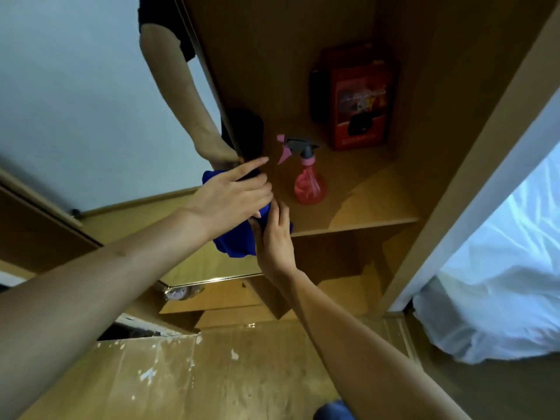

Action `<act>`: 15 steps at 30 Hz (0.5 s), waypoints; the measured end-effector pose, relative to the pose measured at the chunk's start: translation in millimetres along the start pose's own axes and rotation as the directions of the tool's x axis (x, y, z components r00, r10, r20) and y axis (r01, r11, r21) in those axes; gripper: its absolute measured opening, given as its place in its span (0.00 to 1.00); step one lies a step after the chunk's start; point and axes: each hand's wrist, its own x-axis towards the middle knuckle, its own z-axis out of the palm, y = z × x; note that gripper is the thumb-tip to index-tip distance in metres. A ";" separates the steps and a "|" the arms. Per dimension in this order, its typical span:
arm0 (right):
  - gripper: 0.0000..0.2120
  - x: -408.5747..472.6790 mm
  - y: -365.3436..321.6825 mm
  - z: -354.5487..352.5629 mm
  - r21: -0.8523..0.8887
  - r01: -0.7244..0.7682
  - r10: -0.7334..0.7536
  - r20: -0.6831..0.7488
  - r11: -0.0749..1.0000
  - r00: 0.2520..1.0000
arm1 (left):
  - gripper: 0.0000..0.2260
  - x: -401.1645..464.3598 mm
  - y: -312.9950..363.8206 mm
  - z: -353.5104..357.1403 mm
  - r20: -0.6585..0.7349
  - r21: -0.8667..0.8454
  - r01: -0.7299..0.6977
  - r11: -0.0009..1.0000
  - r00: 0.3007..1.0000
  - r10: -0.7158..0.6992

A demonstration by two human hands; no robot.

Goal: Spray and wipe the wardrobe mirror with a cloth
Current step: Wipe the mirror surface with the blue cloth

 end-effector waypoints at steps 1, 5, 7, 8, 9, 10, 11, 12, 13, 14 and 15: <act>0.24 1.5 4.1 5.4 -0.013 -0.021 0.021 -0.022 1.000 1.000 | 0.19 1.7 3.5 -0.3 0.029 0.060 0.012 0.998 0.999 -0.014; 0.27 -4.5 15.8 20.5 -0.031 -0.101 0.097 -0.101 0.994 0.990 | 0.18 5.0 16.8 2.0 0.003 0.074 -0.014 0.997 1.000 0.014; 0.27 -10.3 25.2 28.2 -0.047 -0.127 0.119 -0.136 0.991 0.984 | 0.17 5.5 22.7 3.1 0.039 0.049 0.005 0.999 0.999 -0.007; 0.26 -13.0 29.7 30.6 -0.043 -0.157 0.149 -0.139 0.987 0.979 | 0.17 6.4 29.9 10.8 0.042 0.051 -0.028 0.998 0.999 0.025; 0.25 -15.6 34.0 32.2 -0.041 -0.190 0.182 -0.141 0.981 0.973 | 0.17 9.0 36.7 14.0 0.064 0.057 -0.053 0.997 0.997 0.049; 0.25 -18.1 37.4 32.7 -0.045 -0.214 0.205 -0.144 0.976 0.968 | 0.16 11.0 43.1 17.5 0.065 0.046 -0.058 0.997 0.996 0.055; 0.24 -20.2 39.6 32.7 -0.059 -0.227 0.216 -0.148 0.972 0.965 | 0.16 12.0 47.4 19.4 0.067 0.025 -0.067 0.997 0.996 0.065; 0.23 -22.2 40.8 31.9 -0.074 -0.230 0.217 -0.147 0.970 0.965 | 0.18 12.9 51.1 22.2 0.060 -0.010 -0.070 0.997 0.996 0.071; 0.23 -23.9 40.9 31.0 -0.080 -0.231 0.218 -0.148 0.970 0.965 | 0.21 12.3 53.0 23.8 0.054 -0.030 -0.063 0.998 0.996 0.064; 0.22 -25.2 39.7 30.3 -0.079 -0.230 0.216 -0.155 0.970 0.964 | 0.23 11.0 53.5 25.8 0.026 -0.037 -0.059 0.998 0.998 0.060; 0.22 -26.4 38.0 30.0 -0.072 -0.231 0.216 -0.170 0.970 0.961 | 0.23 9.3 52.9 29.2 -0.023 -0.047 -0.069 0.997 0.997 0.068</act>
